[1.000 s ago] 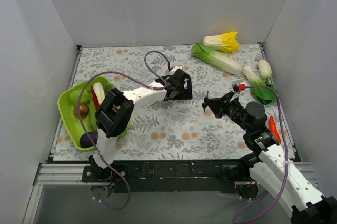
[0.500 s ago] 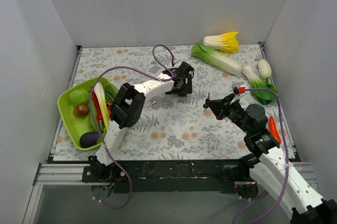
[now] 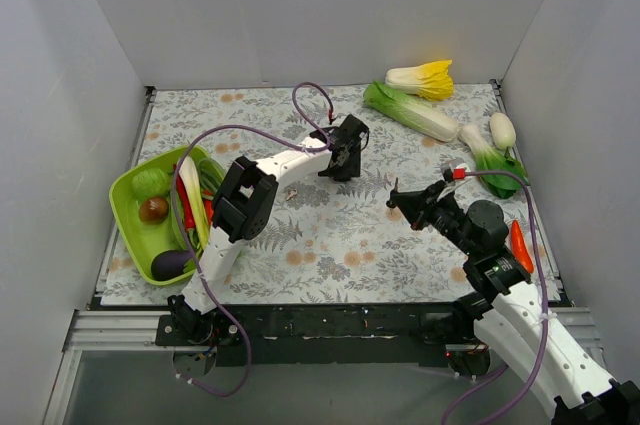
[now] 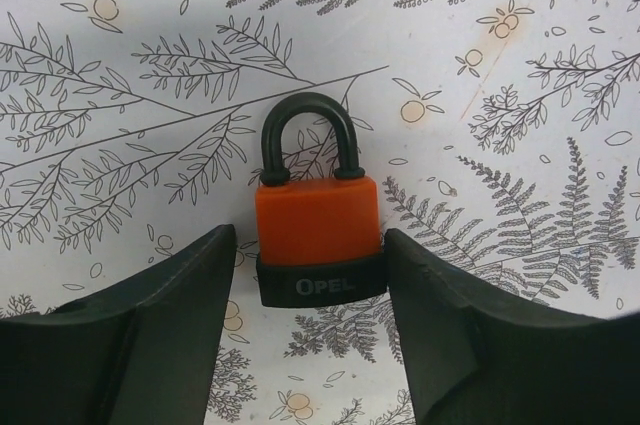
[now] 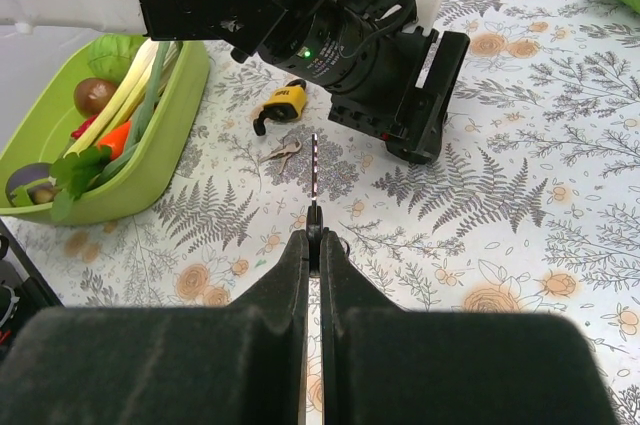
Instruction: Unlock with the key
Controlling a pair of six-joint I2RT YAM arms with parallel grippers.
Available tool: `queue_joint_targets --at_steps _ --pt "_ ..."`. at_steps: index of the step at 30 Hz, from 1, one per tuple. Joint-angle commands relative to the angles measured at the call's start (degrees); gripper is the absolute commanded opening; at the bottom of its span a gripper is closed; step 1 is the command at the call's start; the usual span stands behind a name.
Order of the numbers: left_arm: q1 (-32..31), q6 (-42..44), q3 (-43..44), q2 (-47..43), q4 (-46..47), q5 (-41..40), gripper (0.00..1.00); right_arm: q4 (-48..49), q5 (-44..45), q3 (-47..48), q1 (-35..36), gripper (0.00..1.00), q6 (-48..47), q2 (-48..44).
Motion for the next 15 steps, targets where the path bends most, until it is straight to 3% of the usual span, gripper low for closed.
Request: queue_joint_targets --at_steps 1,5,11,13,15 --pt "0.3 1.8 1.7 1.0 -2.5 1.5 0.58 3.0 0.4 -0.1 0.2 0.01 -0.2 -0.9" --pt "0.3 1.6 1.0 1.0 -3.5 1.2 0.55 2.6 0.4 -0.2 0.3 0.01 -0.2 -1.1" --pt "-0.2 2.6 0.8 1.1 -3.9 0.8 0.22 2.8 0.4 -0.8 0.3 0.01 0.0 -1.1" --pt "-1.0 3.3 1.1 1.2 -4.9 -1.0 0.10 2.6 0.4 -1.0 0.3 0.01 0.1 -1.1" --pt "-1.7 4.3 2.4 1.2 -6.8 -5.1 0.03 2.6 0.3 -1.4 0.2 0.01 0.3 -0.9"
